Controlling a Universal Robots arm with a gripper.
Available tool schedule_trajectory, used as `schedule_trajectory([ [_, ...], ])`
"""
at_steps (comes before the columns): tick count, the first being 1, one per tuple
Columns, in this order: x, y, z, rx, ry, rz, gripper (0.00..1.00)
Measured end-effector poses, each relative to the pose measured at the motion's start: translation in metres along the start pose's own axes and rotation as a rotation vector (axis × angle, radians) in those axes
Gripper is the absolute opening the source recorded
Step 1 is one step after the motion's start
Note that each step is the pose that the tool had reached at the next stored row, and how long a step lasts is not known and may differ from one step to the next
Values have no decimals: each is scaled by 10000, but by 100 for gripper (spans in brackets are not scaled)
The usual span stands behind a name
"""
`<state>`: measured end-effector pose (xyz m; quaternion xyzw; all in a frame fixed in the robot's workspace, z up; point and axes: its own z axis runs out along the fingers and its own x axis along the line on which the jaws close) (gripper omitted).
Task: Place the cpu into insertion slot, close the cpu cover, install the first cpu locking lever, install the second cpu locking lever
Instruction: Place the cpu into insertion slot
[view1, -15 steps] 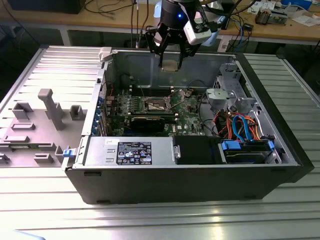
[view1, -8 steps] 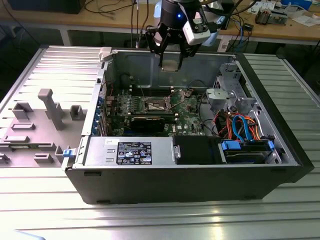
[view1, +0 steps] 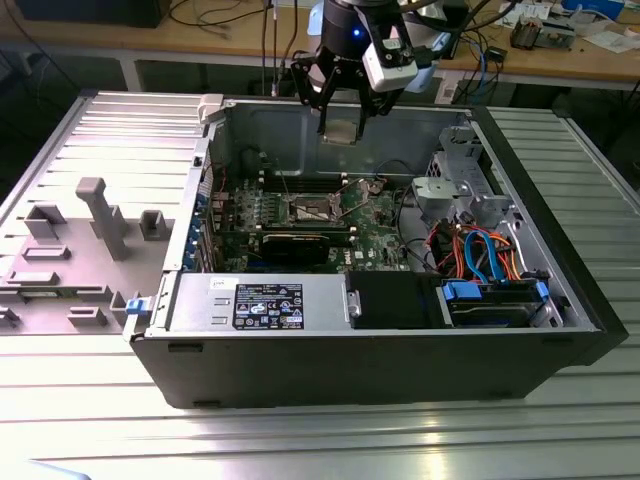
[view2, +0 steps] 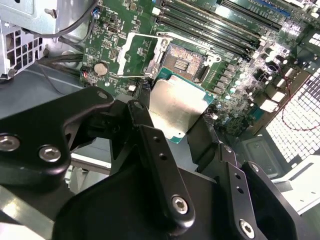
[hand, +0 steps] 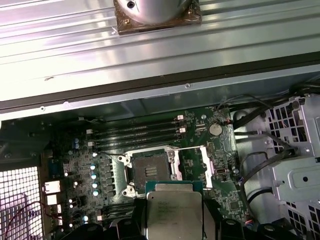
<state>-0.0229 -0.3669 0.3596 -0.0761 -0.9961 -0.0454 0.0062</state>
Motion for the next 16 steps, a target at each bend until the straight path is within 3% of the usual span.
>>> schedule_trajectory([
  [16,-1,-3,0,0,-13,151,54],
])
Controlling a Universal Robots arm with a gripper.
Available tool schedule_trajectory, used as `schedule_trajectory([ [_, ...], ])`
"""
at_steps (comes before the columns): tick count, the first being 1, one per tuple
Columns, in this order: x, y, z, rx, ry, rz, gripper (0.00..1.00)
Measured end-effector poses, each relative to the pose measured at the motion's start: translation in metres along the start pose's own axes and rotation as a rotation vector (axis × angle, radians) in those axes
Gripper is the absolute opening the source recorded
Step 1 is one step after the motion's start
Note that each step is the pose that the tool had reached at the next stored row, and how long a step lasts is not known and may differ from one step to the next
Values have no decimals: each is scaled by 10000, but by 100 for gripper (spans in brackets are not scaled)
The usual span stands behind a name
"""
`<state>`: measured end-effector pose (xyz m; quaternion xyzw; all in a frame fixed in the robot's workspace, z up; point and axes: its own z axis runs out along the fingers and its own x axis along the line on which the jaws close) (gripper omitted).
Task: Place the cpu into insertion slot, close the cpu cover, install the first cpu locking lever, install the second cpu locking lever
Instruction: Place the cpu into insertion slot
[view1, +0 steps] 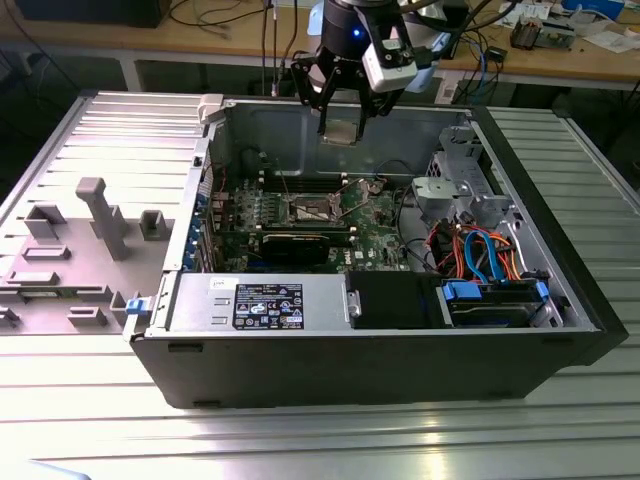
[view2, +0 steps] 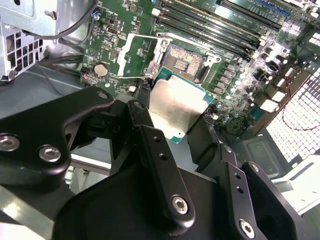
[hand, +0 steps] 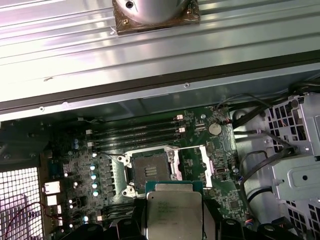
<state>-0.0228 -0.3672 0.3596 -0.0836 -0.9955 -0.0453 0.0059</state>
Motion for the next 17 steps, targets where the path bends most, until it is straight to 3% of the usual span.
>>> schedule_trajectory([
  [5,0,-1,5,-11,-46,516,54],
  [13,-6,-44,12,-9,-66,712,54],
  [17,-8,-47,14,-10,-98,1107,54],
])
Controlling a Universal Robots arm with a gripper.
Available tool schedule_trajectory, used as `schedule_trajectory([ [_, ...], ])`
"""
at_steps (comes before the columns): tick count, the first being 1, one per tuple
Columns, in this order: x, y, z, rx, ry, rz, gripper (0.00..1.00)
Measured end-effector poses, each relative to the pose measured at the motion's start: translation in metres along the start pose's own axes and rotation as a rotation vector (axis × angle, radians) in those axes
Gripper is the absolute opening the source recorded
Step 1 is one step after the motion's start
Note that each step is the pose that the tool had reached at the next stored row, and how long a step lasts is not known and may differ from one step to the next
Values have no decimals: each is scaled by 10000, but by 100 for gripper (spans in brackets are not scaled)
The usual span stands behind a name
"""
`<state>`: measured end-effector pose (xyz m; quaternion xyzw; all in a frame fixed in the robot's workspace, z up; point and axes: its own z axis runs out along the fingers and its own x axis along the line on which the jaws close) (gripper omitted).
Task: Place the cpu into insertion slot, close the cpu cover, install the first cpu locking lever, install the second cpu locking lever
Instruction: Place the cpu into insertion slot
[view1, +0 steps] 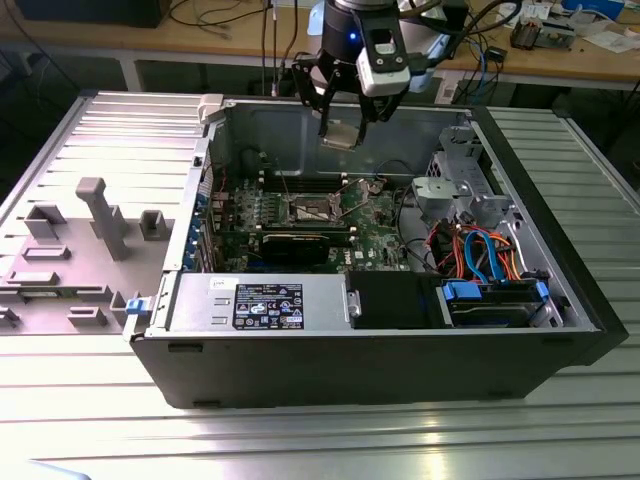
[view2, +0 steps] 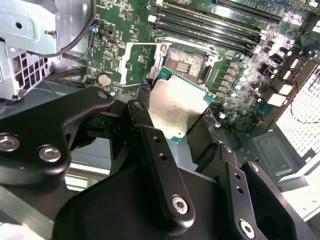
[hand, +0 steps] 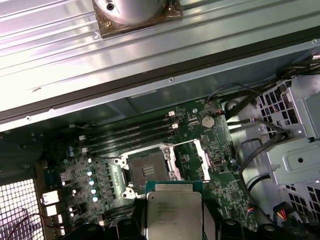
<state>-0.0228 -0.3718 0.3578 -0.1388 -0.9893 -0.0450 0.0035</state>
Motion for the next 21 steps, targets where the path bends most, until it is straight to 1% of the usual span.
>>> schedule_trajectory([
  [2,0,0,4,-6,-18,197,54],
  [4,0,-1,10,-13,-46,519,54],
  [7,0,-2,15,-17,-64,725,54],
  [21,-1,-5,19,-18,-68,756,54],
])
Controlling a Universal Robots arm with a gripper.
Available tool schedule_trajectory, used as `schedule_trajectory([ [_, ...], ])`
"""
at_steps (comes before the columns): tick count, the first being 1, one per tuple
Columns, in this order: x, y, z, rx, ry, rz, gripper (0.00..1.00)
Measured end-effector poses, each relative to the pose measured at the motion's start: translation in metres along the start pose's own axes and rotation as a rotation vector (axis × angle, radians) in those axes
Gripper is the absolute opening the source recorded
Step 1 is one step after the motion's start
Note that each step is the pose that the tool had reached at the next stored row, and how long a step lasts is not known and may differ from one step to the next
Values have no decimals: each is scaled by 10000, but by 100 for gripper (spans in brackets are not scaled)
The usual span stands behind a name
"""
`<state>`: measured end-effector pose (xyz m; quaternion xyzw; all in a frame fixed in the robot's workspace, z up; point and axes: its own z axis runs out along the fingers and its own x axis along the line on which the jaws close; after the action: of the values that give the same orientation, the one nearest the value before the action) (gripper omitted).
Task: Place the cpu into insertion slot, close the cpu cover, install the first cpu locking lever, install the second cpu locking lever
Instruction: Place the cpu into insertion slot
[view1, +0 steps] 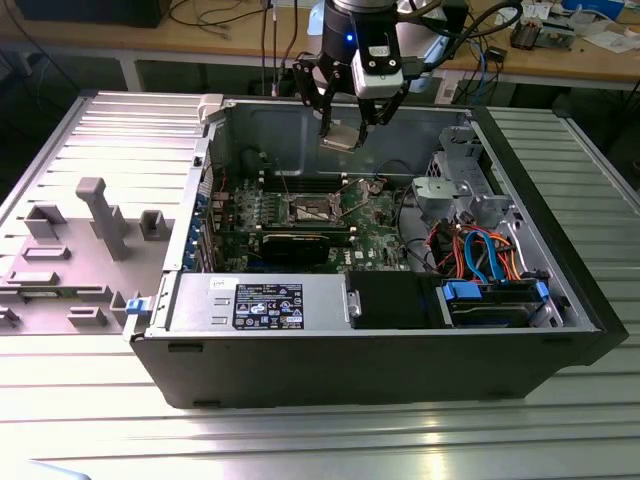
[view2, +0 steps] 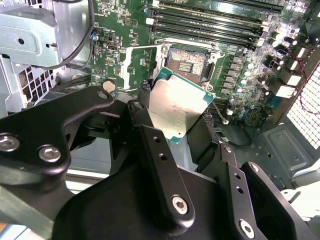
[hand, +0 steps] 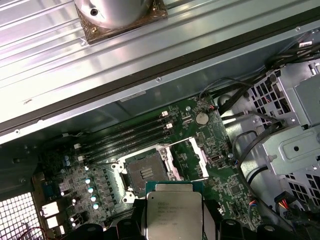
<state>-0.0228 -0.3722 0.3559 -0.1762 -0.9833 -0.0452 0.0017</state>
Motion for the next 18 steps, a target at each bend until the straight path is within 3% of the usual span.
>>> schedule_trajectory([
  [13,0,-1,4,-11,-59,667,54],
  [18,0,-1,4,-13,-62,695,54],
])
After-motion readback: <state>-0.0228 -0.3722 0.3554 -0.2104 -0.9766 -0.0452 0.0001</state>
